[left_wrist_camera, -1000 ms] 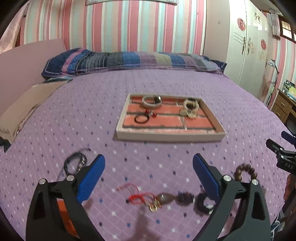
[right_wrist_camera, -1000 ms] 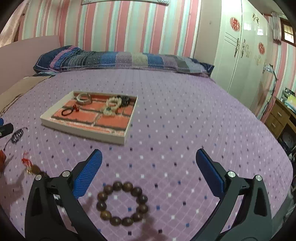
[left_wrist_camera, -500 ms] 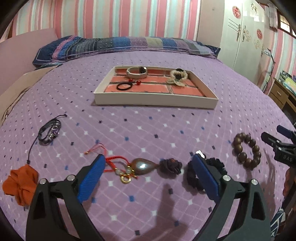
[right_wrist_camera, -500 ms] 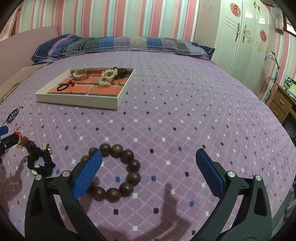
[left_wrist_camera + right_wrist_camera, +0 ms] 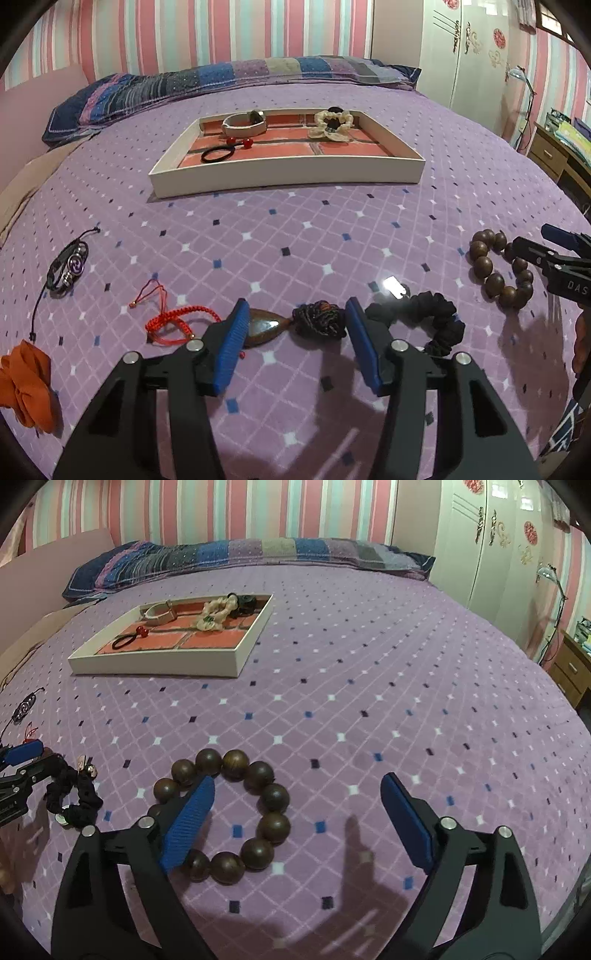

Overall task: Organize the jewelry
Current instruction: 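Close the right tool on the wooden bead bracelet while the left tool grasps the brown knotted pendant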

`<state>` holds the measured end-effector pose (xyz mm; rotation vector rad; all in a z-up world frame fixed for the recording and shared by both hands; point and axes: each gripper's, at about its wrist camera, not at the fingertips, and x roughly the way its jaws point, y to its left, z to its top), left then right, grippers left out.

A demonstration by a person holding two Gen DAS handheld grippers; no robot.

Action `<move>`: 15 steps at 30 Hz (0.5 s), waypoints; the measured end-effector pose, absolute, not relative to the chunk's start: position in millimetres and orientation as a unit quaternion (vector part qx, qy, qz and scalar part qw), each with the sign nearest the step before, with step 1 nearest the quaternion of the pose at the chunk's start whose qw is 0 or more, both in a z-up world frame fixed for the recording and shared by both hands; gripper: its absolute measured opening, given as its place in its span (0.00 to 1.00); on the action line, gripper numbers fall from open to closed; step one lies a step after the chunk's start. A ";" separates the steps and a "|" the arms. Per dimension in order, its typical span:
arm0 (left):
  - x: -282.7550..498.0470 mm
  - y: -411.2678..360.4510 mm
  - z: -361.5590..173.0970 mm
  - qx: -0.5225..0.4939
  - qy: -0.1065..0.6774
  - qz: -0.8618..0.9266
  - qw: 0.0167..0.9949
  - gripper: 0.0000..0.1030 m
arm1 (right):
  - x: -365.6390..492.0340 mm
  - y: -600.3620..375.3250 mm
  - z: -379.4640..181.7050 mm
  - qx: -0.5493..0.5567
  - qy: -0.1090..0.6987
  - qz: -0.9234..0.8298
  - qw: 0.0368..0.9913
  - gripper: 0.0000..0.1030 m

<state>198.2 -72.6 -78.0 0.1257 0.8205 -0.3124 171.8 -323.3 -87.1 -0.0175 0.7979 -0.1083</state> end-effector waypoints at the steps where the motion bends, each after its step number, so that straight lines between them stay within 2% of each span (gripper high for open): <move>1: 198.0 -73.2 -78.3 0.063 0.396 -0.151 0.903 0.52 | 173.1 -321.9 -89.3 -0.008 0.392 -0.051 0.919 0.85; 15: 202.2 -85.0 -90.6 0.099 0.383 -0.150 0.906 0.51 | 179.8 -318.6 -108.2 0.011 0.415 -0.042 0.909 0.72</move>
